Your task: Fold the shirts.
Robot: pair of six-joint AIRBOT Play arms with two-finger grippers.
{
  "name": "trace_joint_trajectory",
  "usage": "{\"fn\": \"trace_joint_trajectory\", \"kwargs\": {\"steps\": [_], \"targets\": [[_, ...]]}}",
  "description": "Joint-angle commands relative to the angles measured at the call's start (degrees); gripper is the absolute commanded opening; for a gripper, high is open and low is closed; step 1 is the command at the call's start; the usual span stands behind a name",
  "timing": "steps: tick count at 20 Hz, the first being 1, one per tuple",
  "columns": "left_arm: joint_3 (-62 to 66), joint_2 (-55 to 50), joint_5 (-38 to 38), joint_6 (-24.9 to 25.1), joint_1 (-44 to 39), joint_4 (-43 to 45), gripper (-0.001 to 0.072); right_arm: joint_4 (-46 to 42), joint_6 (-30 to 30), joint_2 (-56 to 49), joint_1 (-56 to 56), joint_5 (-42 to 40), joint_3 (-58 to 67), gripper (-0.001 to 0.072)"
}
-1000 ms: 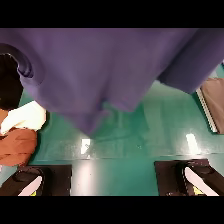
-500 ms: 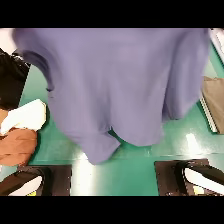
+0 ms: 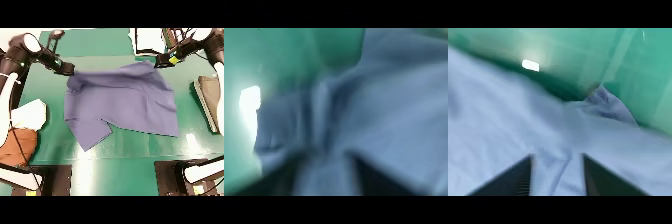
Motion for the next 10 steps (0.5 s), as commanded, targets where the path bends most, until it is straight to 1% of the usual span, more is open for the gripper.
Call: {"fn": "trace_joint_trajectory", "kwargs": {"steps": [1,3,5,7,10], "targets": [[-0.1,-2.4,0.0,-0.3,0.3,-0.4,0.0549,1.0,-0.1,-5.0,0.1,1.0,4.4,0.0390],[1.5,-2.3,-5.6,-0.4,2.3,-0.5,0.0549,1.0,-0.3,-4.3,-0.9,3.3,6.0,0.0389],[1.1,-0.6,-10.0,-0.4,4.9,-0.8,0.0549,1.0,-2.1,-1.1,-2.9,6.1,2.7,0.0389],[-3.1,3.4,-10.1,-0.3,7.5,-2.4,0.0549,1.0,-3.0,4.5,-6.0,6.4,-6.4,0.0389],[-15.5,11.5,-7.3,-0.2,9.7,-2.4,0.0550,0.9,-3.6,15.4,-13.2,5.3,-25.9,0.0389]]}}
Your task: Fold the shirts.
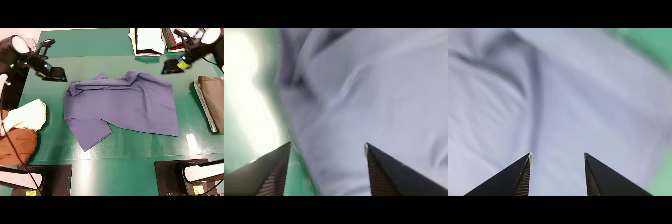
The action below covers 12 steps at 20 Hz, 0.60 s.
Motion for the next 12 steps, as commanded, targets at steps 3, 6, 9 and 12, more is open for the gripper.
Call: {"fn": "trace_joint_trajectory", "kwargs": {"steps": [3,6,9,12], "targets": [[-23.1,13.7,3.1,0.2,2.5,-1.5,0.0550,0.0,-1.9,16.8,-15.0,0.5,-32.9,0.0389],[-33.2,18.5,6.7,0.2,2.5,-5.0,0.0550,0.1,-4.0,22.9,-25.9,0.0,-49.0,0.0528],[-36.1,19.2,8.6,0.2,2.5,-8.4,0.0550,1.2,-6.6,25.5,-33.0,-1.6,-58.4,0.0526],[-36.1,19.2,10.0,0.7,2.5,-11.2,0.0550,7.1,-8.9,26.4,-34.6,-5.2,-62.8,0.0471]]}}
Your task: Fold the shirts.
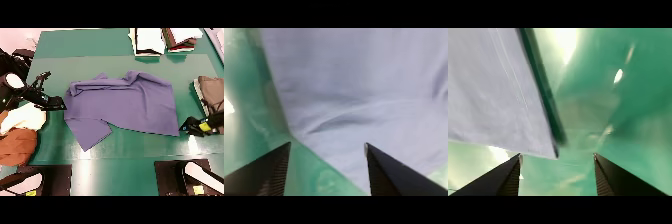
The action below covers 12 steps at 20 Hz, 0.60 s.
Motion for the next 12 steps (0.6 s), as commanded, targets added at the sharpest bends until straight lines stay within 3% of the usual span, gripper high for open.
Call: {"fn": "trace_joint_trajectory", "kwargs": {"steps": [1,4,5,8,12], "targets": [[-1.9,0.8,2.3,0.3,0.1,-3.3,0.0550,6.2,-2.6,1.7,-3.1,-4.2,-6.9,0.0453],[-1.9,0.8,2.2,1.0,0.1,-3.3,0.0550,9.6,-2.5,-0.5,0.5,-7.3,-6.9,0.0443],[-1.9,0.8,2.2,1.4,0.1,-3.3,0.0549,10.9,-2.5,-1.4,2.3,-8.4,-6.9,0.0380],[-1.9,0.8,2.8,1.7,0.1,-0.8,0.0550,11.7,-3.2,-1.8,8.1,-10.6,-6.8,0.0023],[-3.6,0.8,5.0,0.1,0.1,4.9,0.0550,11.6,-3.1,1.7,11.6,-10.7,-3.2,0.0021]]}}
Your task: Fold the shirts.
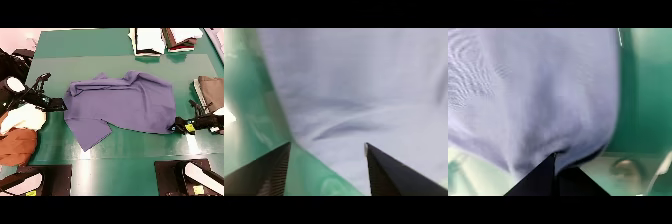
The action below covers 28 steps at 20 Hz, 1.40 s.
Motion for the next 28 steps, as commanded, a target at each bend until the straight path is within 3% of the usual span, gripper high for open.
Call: {"fn": "trace_joint_trajectory", "kwargs": {"steps": [1,6,11,12,13,15,20,24,28], "targets": [[-2.5,0.0,2.4,-1.0,0.0,3.6,0.0550,1.2,0.0,2.5,2.4,0.0,3.3,0.0020],[-9.2,-3.0,6.3,-2.8,0.0,0.0,0.0550,1.2,0.2,3.2,2.4,1.7,7.9,0.0021],[-9.6,-5.2,6.3,1.1,-0.2,-9.4,0.0548,1.3,0.2,3.2,2.4,2.5,9.6,0.0020],[-9.6,-5.2,5.9,1.1,-0.2,-9.9,0.0480,1.3,0.2,3.2,2.4,2.5,9.8,0.0021],[-9.5,-5.2,5.3,1.3,-0.3,-10.4,0.0266,1.4,0.2,3.2,2.4,2.5,9.7,0.0021],[-9.4,-5.2,4.2,2.8,-0.2,-11.1,0.0022,1.4,0.2,3.3,2.4,2.5,9.7,0.0020],[0.6,5.2,2.8,1.9,0.0,-8.6,0.0025,1.9,0.2,3.8,2.4,8.1,18.4,0.0020],[20.2,18.0,4.1,1.2,0.0,-2.7,0.0026,1.9,1.9,9.8,2.4,8.2,37.4,0.0020],[40.8,24.4,6.1,-2.6,0.0,-1.7,0.0025,1.6,2.6,15.6,2.4,7.0,57.9,0.0020]]}}
